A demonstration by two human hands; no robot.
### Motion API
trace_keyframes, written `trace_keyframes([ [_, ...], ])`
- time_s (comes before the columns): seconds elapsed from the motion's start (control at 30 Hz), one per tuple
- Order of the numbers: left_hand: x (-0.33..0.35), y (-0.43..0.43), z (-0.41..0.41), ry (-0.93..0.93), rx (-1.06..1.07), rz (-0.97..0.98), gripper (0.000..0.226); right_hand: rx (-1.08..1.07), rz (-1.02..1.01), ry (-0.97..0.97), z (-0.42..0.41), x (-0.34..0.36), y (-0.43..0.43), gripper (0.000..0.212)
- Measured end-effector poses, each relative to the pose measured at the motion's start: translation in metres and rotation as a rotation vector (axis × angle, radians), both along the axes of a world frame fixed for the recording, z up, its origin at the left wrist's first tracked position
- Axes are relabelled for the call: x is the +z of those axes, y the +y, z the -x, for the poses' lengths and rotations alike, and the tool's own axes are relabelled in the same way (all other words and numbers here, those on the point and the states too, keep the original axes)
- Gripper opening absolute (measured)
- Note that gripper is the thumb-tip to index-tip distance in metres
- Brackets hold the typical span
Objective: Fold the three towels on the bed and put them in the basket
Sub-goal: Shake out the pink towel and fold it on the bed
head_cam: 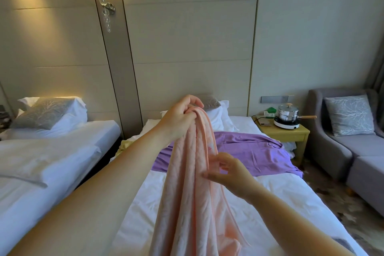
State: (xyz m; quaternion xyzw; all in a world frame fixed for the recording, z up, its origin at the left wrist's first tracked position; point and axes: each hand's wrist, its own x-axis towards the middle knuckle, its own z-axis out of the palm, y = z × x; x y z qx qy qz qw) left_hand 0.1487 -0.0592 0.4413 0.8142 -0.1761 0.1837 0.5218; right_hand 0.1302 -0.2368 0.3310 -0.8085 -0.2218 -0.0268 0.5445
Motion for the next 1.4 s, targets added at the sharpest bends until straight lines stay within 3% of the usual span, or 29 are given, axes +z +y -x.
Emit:
trace_keyframes([
  [0.27,0.005,0.003,-0.016,-0.130,0.235,0.146,0.035,-0.022,0.279,-0.134,-0.005,-0.014,0.006,0.010],
  [0.33,0.007,0.016,-0.020,-0.144,0.294,0.173,0.038,-0.088,0.147,-0.082,-0.012,-0.003,-0.006,0.016],
  [0.4,0.007,0.032,-0.023,-0.133,0.381,0.169,0.039,-0.108,-0.147,0.021,-0.019,0.016,-0.021,0.018],
  [0.5,0.007,0.042,-0.024,-0.122,0.458,0.158,0.040,0.013,-0.371,0.113,-0.025,0.039,-0.029,0.015],
  [0.63,0.007,0.036,-0.015,0.030,0.334,0.147,0.024,0.073,-0.240,0.038,-0.025,0.043,-0.022,0.021],
  [0.7,0.001,0.028,-0.008,0.142,0.176,0.000,0.027,0.078,-0.185,0.005,-0.023,0.047,-0.018,0.018],
  [0.83,-0.018,0.007,0.004,0.384,-0.170,-0.441,0.067,0.092,-0.153,0.006,-0.020,0.051,-0.011,0.017],
  [0.9,-0.029,0.002,0.005,0.445,-0.221,-0.527,0.047,0.118,-0.158,0.016,-0.019,0.050,-0.012,0.008],
  [1.0,-0.037,-0.004,0.004,0.361,-0.159,-0.525,0.007,0.136,-0.211,0.042,-0.015,0.045,-0.015,0.013],
  [1.1,-0.037,-0.005,0.000,0.181,-0.091,-0.512,0.008,0.125,-0.238,0.044,-0.016,0.032,-0.020,0.019],
  [1.2,-0.028,0.001,-0.003,0.038,-0.032,-0.478,0.008,0.084,-0.130,0.045,-0.012,0.016,-0.024,0.019],
  [1.3,-0.014,0.010,-0.004,-0.049,0.048,-0.357,0.024,0.071,-0.029,0.033,-0.005,0.003,-0.024,0.012],
  [1.4,-0.002,0.021,-0.005,-0.090,0.078,-0.237,0.023,0.050,0.044,0.008,-0.001,-0.006,-0.019,0.014],
])
